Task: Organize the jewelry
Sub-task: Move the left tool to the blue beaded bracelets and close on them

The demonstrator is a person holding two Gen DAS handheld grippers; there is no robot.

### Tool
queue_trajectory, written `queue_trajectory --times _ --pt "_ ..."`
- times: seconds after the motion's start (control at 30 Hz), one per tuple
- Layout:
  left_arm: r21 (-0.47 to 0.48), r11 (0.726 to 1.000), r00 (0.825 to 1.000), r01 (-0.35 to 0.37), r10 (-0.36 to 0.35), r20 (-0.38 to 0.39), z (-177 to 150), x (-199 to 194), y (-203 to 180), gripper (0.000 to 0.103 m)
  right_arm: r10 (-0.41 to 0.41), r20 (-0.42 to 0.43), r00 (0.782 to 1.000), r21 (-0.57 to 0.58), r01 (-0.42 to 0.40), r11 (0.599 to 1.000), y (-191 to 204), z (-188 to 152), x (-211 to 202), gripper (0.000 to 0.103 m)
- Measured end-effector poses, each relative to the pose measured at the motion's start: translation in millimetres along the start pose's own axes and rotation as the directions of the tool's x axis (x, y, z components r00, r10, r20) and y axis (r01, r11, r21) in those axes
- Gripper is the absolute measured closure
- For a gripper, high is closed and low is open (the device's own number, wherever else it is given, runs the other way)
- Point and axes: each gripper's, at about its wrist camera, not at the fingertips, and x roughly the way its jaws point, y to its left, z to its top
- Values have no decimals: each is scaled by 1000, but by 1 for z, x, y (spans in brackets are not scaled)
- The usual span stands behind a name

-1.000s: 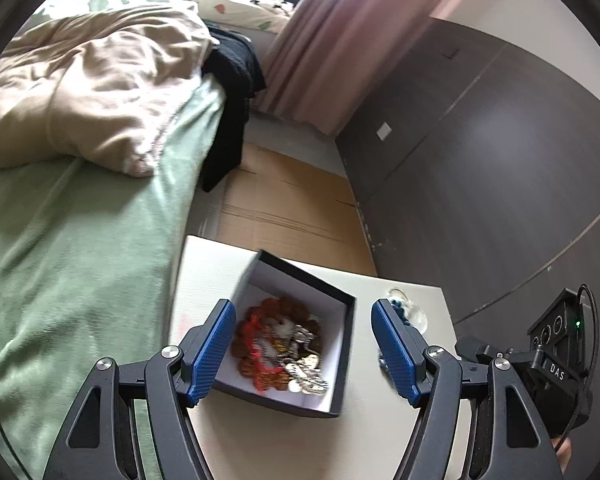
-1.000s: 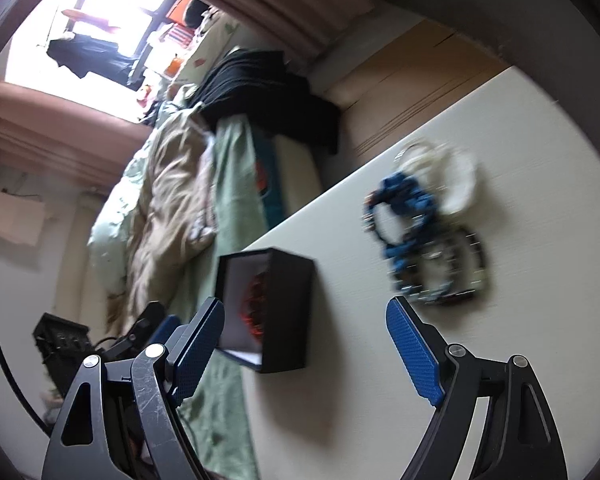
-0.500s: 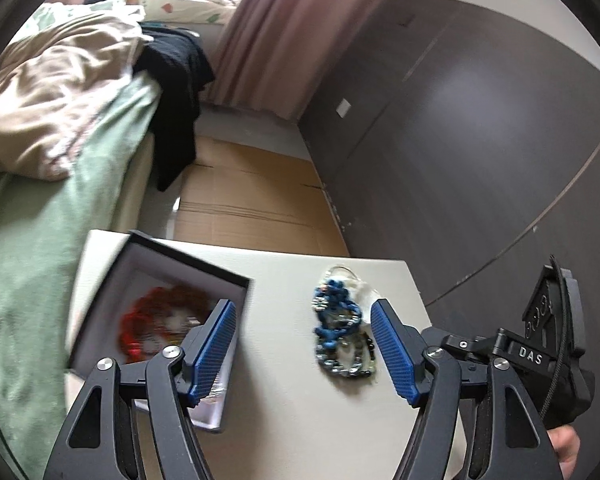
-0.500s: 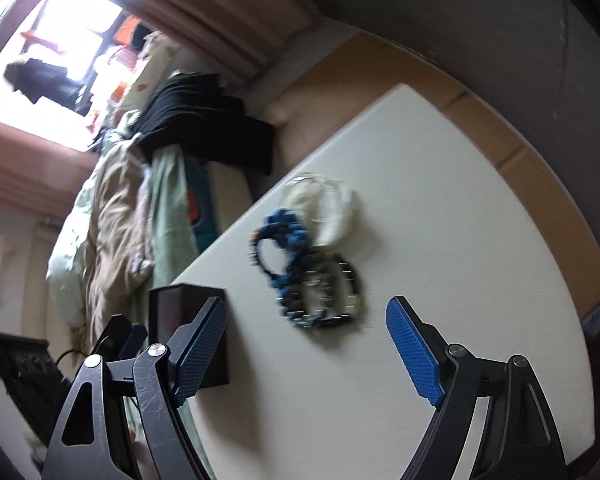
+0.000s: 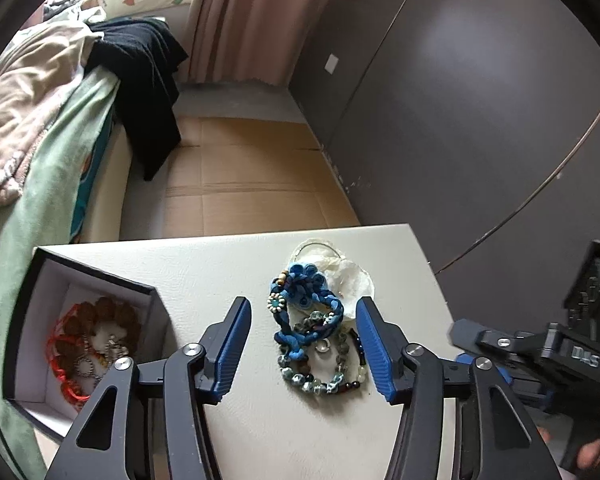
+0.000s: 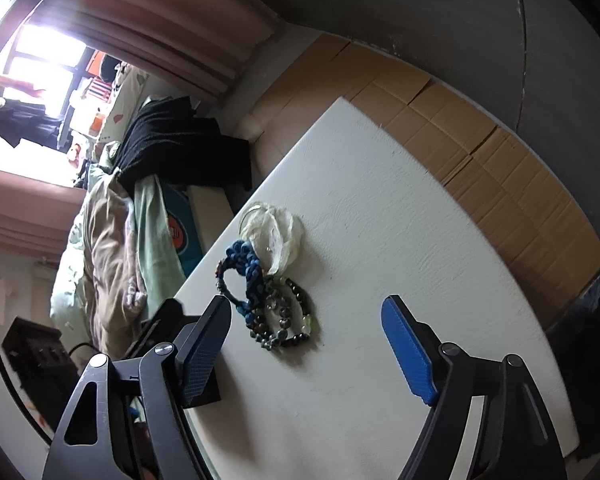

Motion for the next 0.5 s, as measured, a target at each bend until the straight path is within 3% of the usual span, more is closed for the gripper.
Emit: queue_trajectory --times 0.07,0.43,0.5 --pt "-7 1000 1000 -1 1 -23 1 10 -1 59 -9 8 1000 0 9 1000 -1 2 -1 24" --pt "-11 995 994 -98 98 -39 -7 51 -2 61 -63 17 998 -2 63 998 -11 7 -2 24" --pt "-17 997 996 -78 77 -52 -11 57 0 93 -65 24 998 -16 65 998 -8 7 -1 24"
